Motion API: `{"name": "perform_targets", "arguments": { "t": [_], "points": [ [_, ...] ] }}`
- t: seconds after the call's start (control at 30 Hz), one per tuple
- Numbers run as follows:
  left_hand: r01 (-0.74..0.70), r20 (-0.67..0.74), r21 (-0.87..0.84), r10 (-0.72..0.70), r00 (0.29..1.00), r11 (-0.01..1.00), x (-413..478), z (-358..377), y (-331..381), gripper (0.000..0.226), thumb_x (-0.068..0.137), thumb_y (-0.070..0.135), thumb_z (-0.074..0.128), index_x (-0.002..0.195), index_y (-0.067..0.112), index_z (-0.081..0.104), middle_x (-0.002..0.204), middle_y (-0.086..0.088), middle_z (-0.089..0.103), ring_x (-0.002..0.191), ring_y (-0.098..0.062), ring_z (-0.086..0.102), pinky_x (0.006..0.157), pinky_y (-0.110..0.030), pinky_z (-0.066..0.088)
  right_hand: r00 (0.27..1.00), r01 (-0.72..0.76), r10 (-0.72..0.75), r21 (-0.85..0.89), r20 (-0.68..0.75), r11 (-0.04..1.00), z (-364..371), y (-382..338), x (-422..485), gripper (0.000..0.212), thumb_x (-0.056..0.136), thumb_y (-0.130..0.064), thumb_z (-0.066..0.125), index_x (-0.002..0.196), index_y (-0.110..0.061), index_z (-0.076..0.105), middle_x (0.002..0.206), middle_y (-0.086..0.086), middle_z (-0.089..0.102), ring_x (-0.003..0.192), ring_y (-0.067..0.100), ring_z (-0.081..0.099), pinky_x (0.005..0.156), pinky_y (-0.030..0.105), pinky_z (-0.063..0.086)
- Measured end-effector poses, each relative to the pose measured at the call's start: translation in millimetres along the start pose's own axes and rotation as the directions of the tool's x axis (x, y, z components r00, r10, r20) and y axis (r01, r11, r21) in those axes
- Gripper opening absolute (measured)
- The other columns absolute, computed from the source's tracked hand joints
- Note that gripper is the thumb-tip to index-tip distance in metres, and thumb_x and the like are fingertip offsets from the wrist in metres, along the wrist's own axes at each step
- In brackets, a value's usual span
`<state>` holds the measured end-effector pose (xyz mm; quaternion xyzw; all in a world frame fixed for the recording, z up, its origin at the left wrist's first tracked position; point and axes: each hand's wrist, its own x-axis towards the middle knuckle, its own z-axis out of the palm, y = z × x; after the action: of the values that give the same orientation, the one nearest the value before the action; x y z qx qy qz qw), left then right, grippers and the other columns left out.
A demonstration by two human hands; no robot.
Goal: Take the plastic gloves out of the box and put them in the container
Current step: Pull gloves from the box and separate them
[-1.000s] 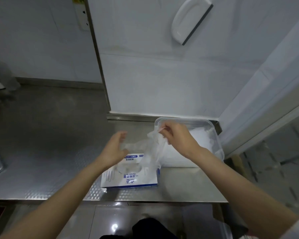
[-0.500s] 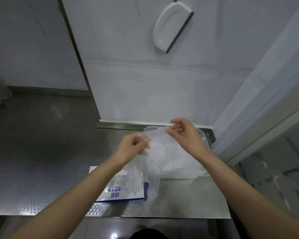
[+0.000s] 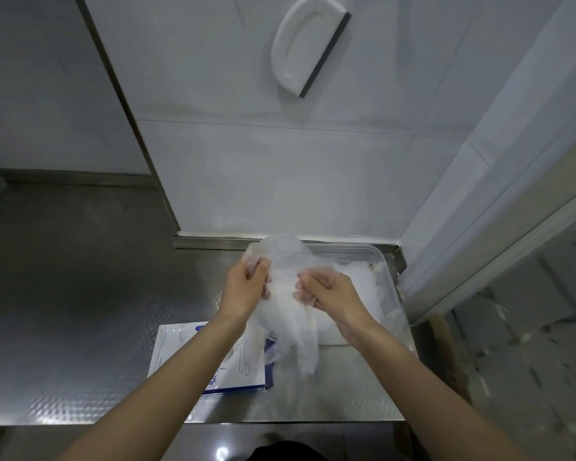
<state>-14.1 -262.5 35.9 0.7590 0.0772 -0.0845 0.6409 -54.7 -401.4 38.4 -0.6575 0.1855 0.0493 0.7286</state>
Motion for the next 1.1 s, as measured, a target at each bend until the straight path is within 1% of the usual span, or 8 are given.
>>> {"name": "perform_targets", "arguments": {
  "t": [0.17,0.27,0.37,0.5,0.67,0.87,1.0,1.1],
  "points": [
    [0.044,0.013,0.027,-0.044,0.999,0.999,3.5,-10.3,-13.8,0.022,0.097,0.016,0.05,0.08,0.002,0.051,0.063,-0.006,0.047,0.044,-0.004,0.045,0.047,-0.012,0.042,0.99,0.017,-0.02,-0.023,-0.142,1.0,-15.0,2.8,8.3,0.014,0.096,-0.005,0.049,0.095,-0.004,0.063,0.073,0.004,0.056,0.046,0.003,0.049,0.055,0.018,0.054],
    [0.131,0.031,0.038,-0.132,0.991,0.991,11.4,-19.3,-19.5,0.022,0.097,0.02,0.05,0.083,0.005,0.056,0.076,-0.007,0.055,0.062,-0.014,0.052,0.067,-0.023,0.048,0.986,0.054,-0.079,-0.165,-0.147,0.985,-24.8,6.4,12.5,0.017,0.097,-0.007,0.047,0.093,-0.005,0.063,0.073,0.003,0.055,0.037,0.002,0.041,0.048,0.019,0.051],
    [0.186,0.166,0.021,-0.187,0.968,0.982,19.4,-26.0,-11.6,0.022,0.093,0.04,0.053,0.095,0.019,0.058,0.098,-0.002,0.062,0.093,-0.02,0.06,0.085,-0.031,0.045,0.989,0.121,-0.143,-0.315,-0.049,0.941,-34.8,5.3,15.0,0.018,0.097,-0.009,0.048,0.091,-0.005,0.064,0.07,0.002,0.057,0.034,0.002,0.039,0.04,0.016,0.041],
    [-0.051,0.45,0.245,-0.067,0.891,0.968,19.4,-13.0,13.1,0.066,0.075,0.048,0.066,0.132,0.024,0.043,0.123,0.008,0.049,0.116,-0.013,0.049,0.093,-0.026,0.038,0.973,0.199,-0.125,-0.44,0.193,0.875,-41.2,-3.2,16.4,0.018,0.094,-0.013,0.054,0.08,-0.018,0.065,0.065,-0.005,0.061,0.034,0.004,0.04,0.039,0.015,0.036],
    [-0.345,0.686,0.366,-0.001,0.728,0.864,21.9,7.9,29.7,0.014,0.078,0.016,0.076,0.084,0.023,0.064,0.075,0.008,0.065,0.071,-0.009,0.062,0.071,-0.022,0.047,0.93,0.245,-0.028,-0.564,0.365,0.789,-50.7,-13.0,22.7,0.009,0.086,-0.026,0.068,0.079,-0.026,0.063,0.065,-0.012,0.061,0.047,0.002,0.046,0.043,0.015,0.038],
    [-0.371,0.569,0.395,0.093,0.817,0.84,48.1,5.8,30.5,0.003,0.085,0.004,0.067,0.087,0.003,0.069,0.068,0.002,0.064,0.051,0.002,0.06,0.067,-0.025,0.052,0.901,0.159,0.162,-0.654,0.403,0.74,-71.7,-28.7,25.7,0.016,0.078,-0.013,0.076,0.088,-0.018,0.064,0.073,-0.005,0.06,0.057,-0.002,0.056,0.055,0.014,0.045],
    [-0.458,0.44,0.432,0.262,0.859,0.777,63.6,10.3,45.3,0.016,0.086,0.008,0.066,0.075,0.019,0.066,0.064,0.009,0.063,0.057,0.003,0.059,0.07,-0.026,0.046,0.971,0.234,-0.151,-0.631,0.184,0.74,-74.0,-40.8,34.9,0.026,0.075,-0.007,0.077,0.072,-0.026,0.06,0.073,-0.008,0.062,0.057,-0.011,0.056,0.06,0.011,0.043],
    [-0.555,0.278,0.411,0.48,0.832,0.723,61.8,13.3,65.1,0.007,0.085,0.012,0.068,0.078,0.013,0.068,0.073,0.003,0.066,0.076,-0.016,0.063,0.076,-0.029,0.045,0.861,0.4,-0.508,-0.585,-0.023,0.705,-75.2,-57.4,33.3,0.024,0.077,-0.003,0.074,0.077,-0.023,0.061,0.078,-0.011,0.063,0.068,-0.007,0.057,0.067,0.008,0.041]
  ]
}}
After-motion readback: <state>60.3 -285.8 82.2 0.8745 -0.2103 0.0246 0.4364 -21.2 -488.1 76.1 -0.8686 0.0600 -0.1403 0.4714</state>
